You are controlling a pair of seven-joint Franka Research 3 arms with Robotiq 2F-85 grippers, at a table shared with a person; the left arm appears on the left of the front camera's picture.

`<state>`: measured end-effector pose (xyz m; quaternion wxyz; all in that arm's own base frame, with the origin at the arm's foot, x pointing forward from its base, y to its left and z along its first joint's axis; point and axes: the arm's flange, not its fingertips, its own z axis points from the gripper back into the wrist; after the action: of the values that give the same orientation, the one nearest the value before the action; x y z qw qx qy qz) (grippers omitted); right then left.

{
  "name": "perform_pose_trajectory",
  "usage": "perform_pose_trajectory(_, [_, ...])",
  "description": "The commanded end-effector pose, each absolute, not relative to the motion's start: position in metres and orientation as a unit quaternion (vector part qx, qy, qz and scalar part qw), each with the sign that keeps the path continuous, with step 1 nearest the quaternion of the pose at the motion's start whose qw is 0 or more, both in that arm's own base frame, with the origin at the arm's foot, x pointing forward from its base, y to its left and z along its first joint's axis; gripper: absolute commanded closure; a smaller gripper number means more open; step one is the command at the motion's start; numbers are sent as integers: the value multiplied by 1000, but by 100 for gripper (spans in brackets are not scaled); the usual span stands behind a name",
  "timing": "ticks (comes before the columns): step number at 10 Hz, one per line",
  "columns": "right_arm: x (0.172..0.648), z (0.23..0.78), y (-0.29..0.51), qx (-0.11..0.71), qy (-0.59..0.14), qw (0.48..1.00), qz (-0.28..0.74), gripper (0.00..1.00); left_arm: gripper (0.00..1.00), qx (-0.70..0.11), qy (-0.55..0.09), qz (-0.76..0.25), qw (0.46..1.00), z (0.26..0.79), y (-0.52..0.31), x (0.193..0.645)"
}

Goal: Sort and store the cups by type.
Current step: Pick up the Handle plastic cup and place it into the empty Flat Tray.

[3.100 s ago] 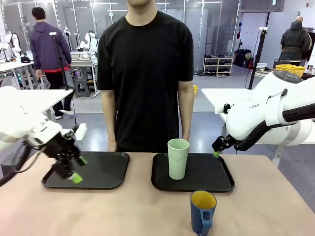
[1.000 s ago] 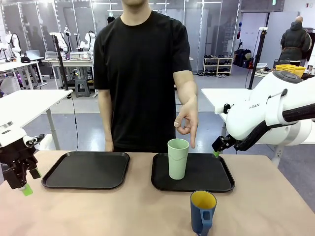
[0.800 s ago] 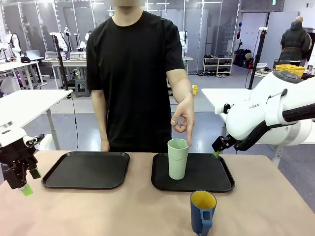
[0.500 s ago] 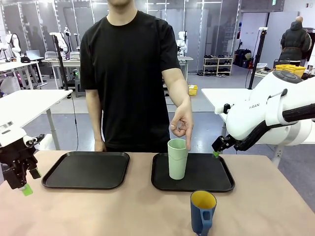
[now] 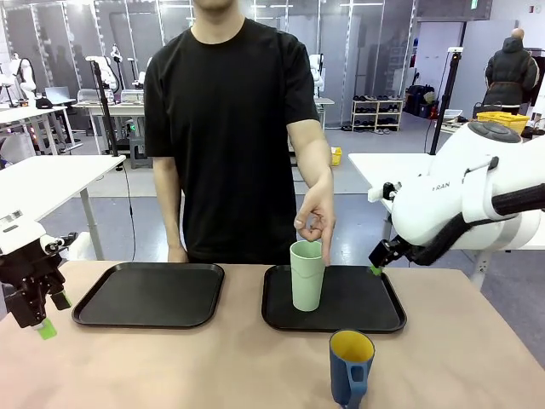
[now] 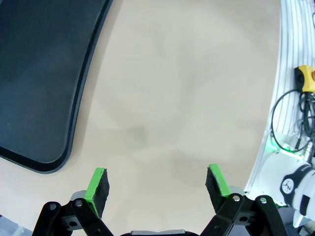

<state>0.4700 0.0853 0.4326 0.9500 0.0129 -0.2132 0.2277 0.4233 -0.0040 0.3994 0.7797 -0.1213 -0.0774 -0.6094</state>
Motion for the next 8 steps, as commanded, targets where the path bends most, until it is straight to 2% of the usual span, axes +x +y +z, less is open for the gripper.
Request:
perform_pose_trajectory(1, [457, 460, 68, -84, -145, 924, 344, 0, 0, -123, -81, -611, 778, 399, -3, 423])
perform_pose_trajectory(3, [445, 485, 53, -142, -95, 894, 414, 0, 0, -123, -81, -611, 778, 399, -3, 423])
perform_pose_trajectory(5, [439, 502, 43, -154, -75, 860, 481, 0, 0, -123, -81, -611, 778, 399, -3, 423])
perform_pose_trajectory(8, [428, 499, 47, -164, -86, 792, 582, 0, 0, -123, -81, -611, 778, 399, -3, 423])
